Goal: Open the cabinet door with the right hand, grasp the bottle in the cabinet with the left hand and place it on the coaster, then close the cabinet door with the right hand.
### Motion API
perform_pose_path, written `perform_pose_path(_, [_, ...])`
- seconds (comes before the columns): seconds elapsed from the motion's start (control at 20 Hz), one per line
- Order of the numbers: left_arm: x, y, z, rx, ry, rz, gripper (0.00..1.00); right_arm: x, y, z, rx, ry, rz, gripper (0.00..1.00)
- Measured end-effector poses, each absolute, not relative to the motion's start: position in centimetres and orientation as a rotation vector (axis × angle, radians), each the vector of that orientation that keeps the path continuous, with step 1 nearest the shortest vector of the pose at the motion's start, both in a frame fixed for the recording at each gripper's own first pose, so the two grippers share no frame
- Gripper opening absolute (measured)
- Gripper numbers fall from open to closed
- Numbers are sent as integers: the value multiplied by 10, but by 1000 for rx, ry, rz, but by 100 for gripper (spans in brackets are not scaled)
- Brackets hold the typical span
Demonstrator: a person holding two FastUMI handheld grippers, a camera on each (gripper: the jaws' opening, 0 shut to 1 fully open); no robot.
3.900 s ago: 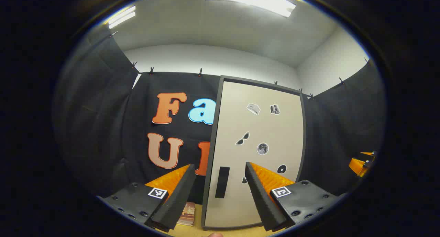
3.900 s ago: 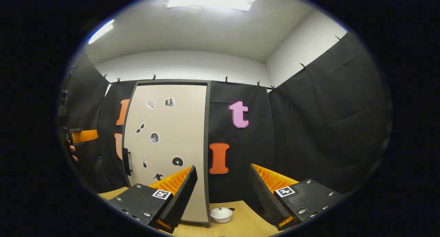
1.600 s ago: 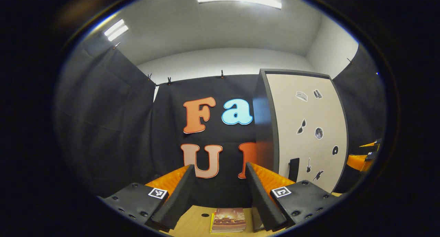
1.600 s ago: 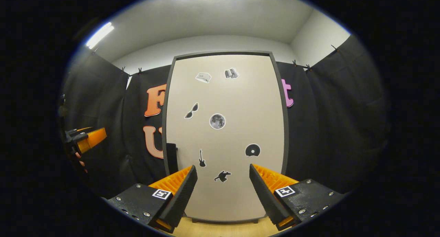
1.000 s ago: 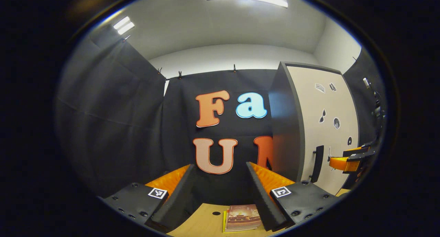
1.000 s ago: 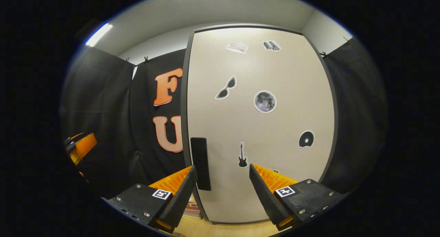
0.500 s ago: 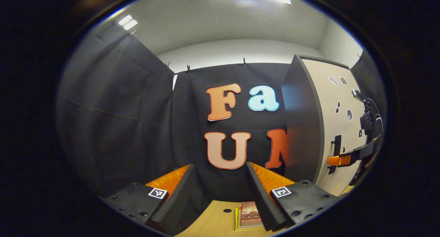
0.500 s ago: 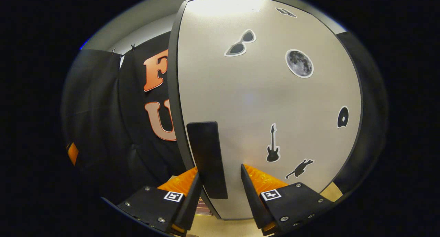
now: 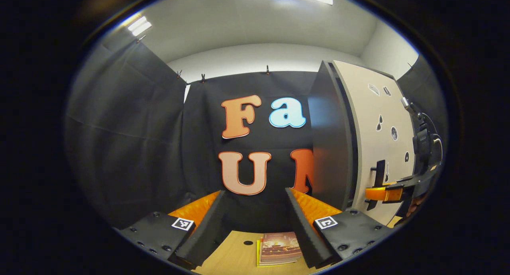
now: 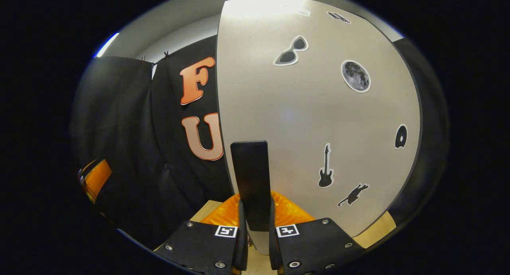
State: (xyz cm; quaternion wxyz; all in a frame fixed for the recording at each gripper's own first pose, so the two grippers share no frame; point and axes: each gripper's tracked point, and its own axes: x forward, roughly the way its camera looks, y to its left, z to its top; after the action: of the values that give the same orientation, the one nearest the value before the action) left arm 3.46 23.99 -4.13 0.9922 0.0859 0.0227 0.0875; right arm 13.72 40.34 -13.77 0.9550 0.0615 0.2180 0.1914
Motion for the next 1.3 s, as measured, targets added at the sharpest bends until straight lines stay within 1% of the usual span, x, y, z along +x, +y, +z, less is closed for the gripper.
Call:
perform_pose_path(0.2, [26, 209, -31, 129, 35, 174, 94, 96, 384, -126, 141, 445, 472, 21])
perform_pose_path(0.3, [24, 196, -29, 119, 38, 177, 93, 80, 373, -120, 155, 431, 488, 21])
perform_pose_path(0.4, [23, 189, -24, 140, 35, 193, 96, 59, 358, -117, 154, 416, 505, 21])
perform_pose_path(0.45, [24, 184, -22, 141, 36, 197, 95, 50, 352, -116, 160, 419, 520, 21])
perform_pose_path(0.5, [27, 178, -22, 136, 37, 195, 96, 39, 343, -114, 174, 419, 532, 21])
perform_pose_path(0.55, [28, 171, -21, 131, 36, 193, 94, 30, 334, -112, 183, 419, 541, 21])
perform_pose_path(0.6, [28, 163, -19, 127, 36, 190, 93, 26, 327, -109, 187, 412, 545, 21])
perform_pose_path(0.7, [32, 147, -21, 130, 41, 173, 93, 23, 321, -106, 173, 382, 545, 21])
perform_pose_path(0.9, [41, 113, -24, 131, 42, 139, 93, -2, 292, -100, 210, 389, 559, 21])
perform_pose_path(1.0, [46, 96, -26, 127, 43, 118, 93, -6, 287, -97, 215, 368, 560, 21])
perform_pose_path(1.05, [48, 87, -29, 121, 44, 105, 93, -7, 284, -96, 216, 350, 557, 17])
perform_pose_path(1.1, [48, 78, -32, 116, 48, 93, 93, -8, 282, -96, 220, 339, 552, 21])
perform_pose_path(1.3, [54, 47, -34, 125, 49, 51, 93, -14, 271, -94, 248, 334, 546, 21])
